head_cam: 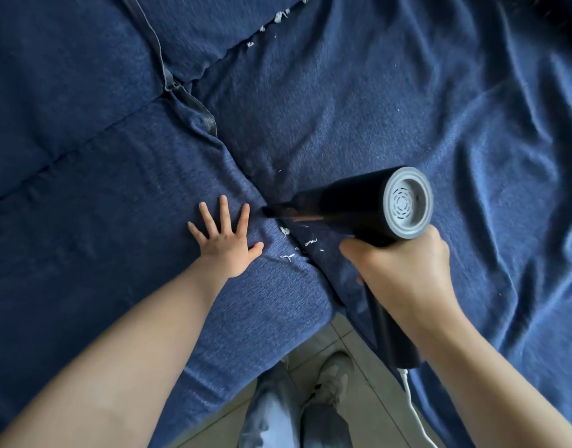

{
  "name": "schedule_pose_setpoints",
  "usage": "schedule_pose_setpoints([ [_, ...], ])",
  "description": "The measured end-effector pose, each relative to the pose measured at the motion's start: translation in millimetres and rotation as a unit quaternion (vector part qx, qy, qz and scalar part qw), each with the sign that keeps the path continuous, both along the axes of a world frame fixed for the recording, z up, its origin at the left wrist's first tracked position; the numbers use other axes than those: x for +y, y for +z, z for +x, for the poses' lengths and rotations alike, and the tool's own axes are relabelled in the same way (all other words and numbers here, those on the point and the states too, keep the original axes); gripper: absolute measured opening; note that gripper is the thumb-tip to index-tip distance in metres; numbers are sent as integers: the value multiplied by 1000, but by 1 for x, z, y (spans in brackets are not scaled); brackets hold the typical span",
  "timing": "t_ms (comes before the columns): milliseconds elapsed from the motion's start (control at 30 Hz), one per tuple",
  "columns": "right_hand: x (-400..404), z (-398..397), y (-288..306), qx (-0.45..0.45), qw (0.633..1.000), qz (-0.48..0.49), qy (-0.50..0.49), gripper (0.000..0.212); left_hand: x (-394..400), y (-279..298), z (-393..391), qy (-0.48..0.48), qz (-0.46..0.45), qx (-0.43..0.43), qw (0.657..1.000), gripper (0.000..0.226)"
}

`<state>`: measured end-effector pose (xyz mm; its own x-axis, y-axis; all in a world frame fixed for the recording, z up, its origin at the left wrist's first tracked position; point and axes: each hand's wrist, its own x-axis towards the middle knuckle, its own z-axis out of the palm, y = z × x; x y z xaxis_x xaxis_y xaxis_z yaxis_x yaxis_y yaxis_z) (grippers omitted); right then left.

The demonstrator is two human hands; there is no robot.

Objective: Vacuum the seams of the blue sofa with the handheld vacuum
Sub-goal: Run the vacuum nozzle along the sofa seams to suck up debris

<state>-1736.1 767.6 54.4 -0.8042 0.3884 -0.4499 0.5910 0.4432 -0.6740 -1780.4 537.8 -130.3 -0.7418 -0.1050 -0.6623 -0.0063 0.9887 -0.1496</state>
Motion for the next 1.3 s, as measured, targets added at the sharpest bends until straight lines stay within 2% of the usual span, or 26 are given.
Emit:
schedule_pose_setpoints([
  [67,2,6,0,1,1000,3,-4,41,5,1,2,1,-2,-8,1000,88],
  [200,4,15,8,39,999,-5,0,25,11,1,13,3,5,2,1000,89],
  [433,6,7,8,90,995,13,-42,29,11,-1,23,-20,8,4,1000,83],
  [633,-1,-6,0,64,997,5,-32,29,8,-6,25,-22,15,14,1000,82],
  [1033,0,25,-9,31,999,22,-6,28,10,-6,27,-19,21,30,999,83],
  [1167,-14,22,-23,20,999,40,24,45,10,-4,31,-22,20,41,999,83],
  [1300,-9,25,-17,28,997,54,41,48,9,0,29,-28,16,27,999,82],
])
